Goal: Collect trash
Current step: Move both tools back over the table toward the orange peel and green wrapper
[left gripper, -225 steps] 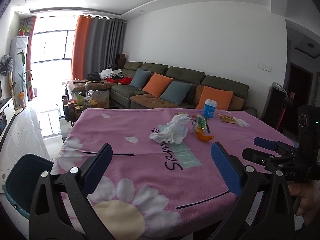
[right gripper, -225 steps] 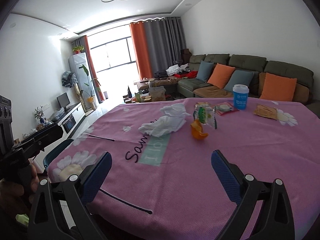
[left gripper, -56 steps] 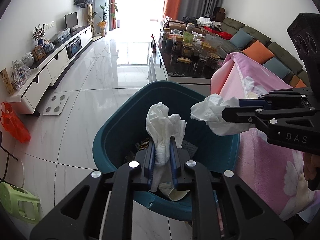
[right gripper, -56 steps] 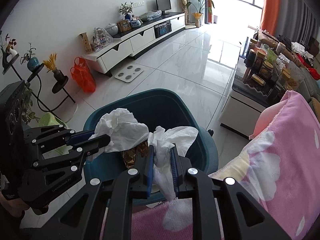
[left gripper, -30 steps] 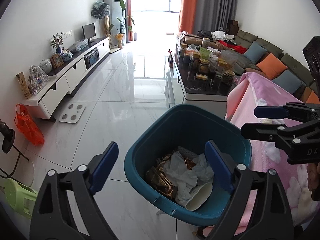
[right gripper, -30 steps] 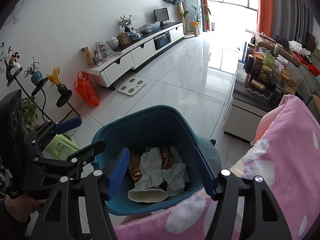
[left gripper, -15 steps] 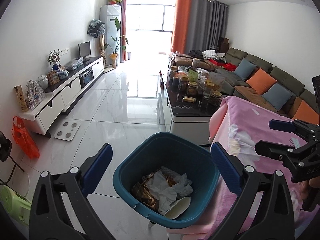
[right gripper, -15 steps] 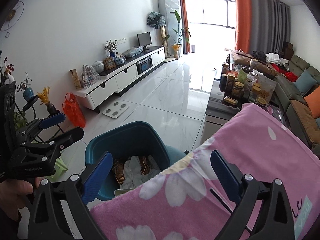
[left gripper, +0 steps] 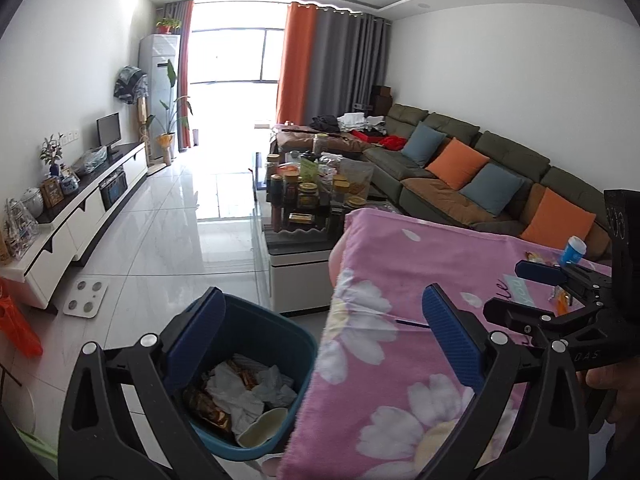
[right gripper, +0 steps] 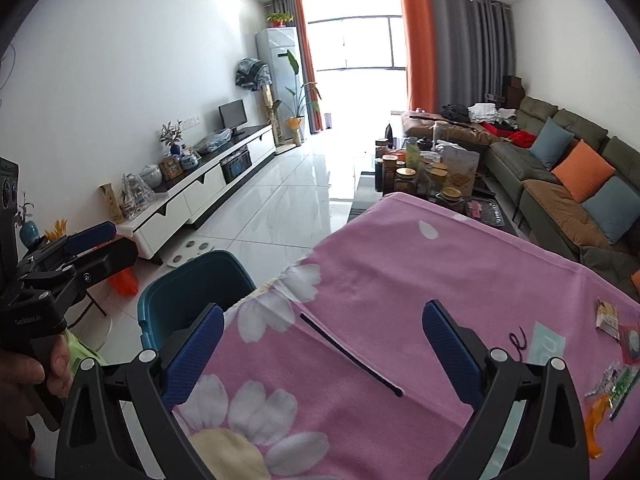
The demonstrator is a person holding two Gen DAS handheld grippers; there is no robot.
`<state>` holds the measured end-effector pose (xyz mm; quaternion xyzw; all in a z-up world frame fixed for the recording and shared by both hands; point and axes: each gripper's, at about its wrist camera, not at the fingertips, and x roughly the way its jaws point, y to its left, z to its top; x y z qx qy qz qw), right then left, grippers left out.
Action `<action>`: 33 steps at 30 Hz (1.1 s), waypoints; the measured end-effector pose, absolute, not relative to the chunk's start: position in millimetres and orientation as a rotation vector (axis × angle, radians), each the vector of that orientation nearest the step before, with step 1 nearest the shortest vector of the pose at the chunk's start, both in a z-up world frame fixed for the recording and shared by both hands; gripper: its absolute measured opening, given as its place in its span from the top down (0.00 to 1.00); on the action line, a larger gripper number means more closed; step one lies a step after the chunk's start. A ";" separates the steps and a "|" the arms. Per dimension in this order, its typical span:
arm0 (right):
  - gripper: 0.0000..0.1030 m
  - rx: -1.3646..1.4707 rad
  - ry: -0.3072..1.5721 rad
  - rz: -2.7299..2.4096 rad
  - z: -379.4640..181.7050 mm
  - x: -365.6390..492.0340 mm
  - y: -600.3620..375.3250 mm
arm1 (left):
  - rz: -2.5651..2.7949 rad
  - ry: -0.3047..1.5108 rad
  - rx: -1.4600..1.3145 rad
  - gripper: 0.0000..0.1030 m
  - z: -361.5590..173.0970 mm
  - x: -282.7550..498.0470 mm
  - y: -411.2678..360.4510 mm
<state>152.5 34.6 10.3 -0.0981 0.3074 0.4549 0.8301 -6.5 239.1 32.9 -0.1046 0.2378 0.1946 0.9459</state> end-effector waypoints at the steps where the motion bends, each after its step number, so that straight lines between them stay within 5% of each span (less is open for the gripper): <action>1: 0.07 -0.199 0.647 0.947 10.1 154.1 26.1 | 0.378 0.488 -0.205 0.06 33.8 -1.2 230.3; 33: 0.07 0.034 0.561 0.395 -13.9 115.9 -216.2 | -0.030 0.459 -0.040 0.06 -0.6 69.7 37.8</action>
